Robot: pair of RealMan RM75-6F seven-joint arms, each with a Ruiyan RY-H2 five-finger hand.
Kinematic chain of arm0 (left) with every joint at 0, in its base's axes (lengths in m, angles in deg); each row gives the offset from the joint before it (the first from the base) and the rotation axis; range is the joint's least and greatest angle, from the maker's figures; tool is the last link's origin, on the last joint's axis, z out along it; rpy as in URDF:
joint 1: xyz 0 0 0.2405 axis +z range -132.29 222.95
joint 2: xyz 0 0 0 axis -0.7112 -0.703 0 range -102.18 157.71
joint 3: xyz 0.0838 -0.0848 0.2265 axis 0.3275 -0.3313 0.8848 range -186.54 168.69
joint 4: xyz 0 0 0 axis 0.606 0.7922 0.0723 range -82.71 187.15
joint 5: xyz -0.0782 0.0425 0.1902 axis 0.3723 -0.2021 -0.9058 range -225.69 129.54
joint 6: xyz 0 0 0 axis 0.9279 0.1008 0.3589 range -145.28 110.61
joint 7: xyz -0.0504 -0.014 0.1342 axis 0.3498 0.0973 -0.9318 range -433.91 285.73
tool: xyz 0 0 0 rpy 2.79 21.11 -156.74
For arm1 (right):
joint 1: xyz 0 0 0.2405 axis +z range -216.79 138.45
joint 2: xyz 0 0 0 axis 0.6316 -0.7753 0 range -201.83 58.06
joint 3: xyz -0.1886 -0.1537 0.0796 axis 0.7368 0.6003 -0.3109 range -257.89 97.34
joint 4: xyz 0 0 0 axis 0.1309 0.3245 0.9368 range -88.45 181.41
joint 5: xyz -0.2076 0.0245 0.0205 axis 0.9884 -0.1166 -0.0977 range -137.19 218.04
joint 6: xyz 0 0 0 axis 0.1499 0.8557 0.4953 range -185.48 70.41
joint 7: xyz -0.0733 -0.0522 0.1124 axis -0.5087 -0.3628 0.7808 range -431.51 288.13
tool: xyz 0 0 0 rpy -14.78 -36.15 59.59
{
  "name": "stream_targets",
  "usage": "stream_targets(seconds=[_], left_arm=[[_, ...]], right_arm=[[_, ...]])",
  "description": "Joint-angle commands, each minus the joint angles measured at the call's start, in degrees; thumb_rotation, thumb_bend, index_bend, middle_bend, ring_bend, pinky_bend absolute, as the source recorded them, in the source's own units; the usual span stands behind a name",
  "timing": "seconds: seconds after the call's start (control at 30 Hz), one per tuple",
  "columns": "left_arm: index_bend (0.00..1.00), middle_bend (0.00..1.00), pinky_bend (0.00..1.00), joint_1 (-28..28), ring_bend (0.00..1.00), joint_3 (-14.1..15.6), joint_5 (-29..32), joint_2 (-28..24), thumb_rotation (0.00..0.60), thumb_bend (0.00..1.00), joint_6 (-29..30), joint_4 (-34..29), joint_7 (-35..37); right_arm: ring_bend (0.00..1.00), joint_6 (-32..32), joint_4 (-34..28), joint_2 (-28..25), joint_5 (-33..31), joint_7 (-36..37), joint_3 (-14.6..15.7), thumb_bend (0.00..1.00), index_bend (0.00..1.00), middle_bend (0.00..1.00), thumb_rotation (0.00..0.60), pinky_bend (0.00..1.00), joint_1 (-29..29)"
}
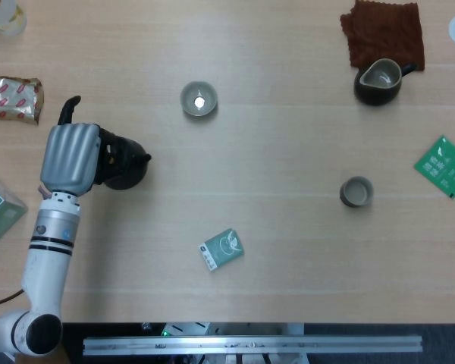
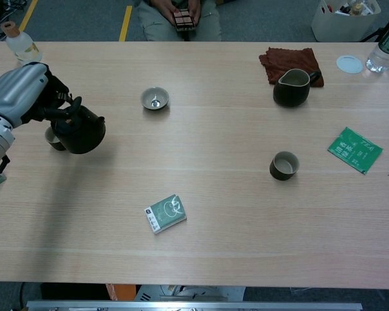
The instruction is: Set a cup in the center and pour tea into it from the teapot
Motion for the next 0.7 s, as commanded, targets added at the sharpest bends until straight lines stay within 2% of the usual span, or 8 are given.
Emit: stream_targets(seconds=[0.03,0.17,0.43,0.7], left_arm=[[0.90,1.00,0.11,0.19,0.87,0.06,-0.43,-0.16,0.512,0.45,0.28,-0.08,0.27],[0.89,1.00,0.11,0.47,0.87,0.26,-1.38,-0.48,0.552,0.45,0.64,-0.39,0.86],[0.88,1.00,0.11,0.66,0.87,0.75,-3.16,-1.46,0.532,0.45,0.54,-1.42,1.59],[0.88,1.00,0.11,0.59,0.86,1.07,-4.43,-2.60,0.526,0.45,0.29,-3.06,1.24]], right_arm=[[0.17,-0.01,-0.05,-0.01,0.07,-0.02,0.02,0.22,0.31,0.31,0.600,0.30,0.03],[0.17,-0.13,-0.15,-0.03,0.23,-0.23,0.11,0.22,0.31,0.31,0.600,0.30,0.12],[0.17,-1.60,-0.70,-0.43,1.29,-2.10,0.71,0.22,0.31,0.31,0.600,0.30,1.04],[0.17,-6.17,-3.27,-2.18,6.05,-6.85,2.09,0.22,0.31,0.31,0.600,0.30,5.00]])
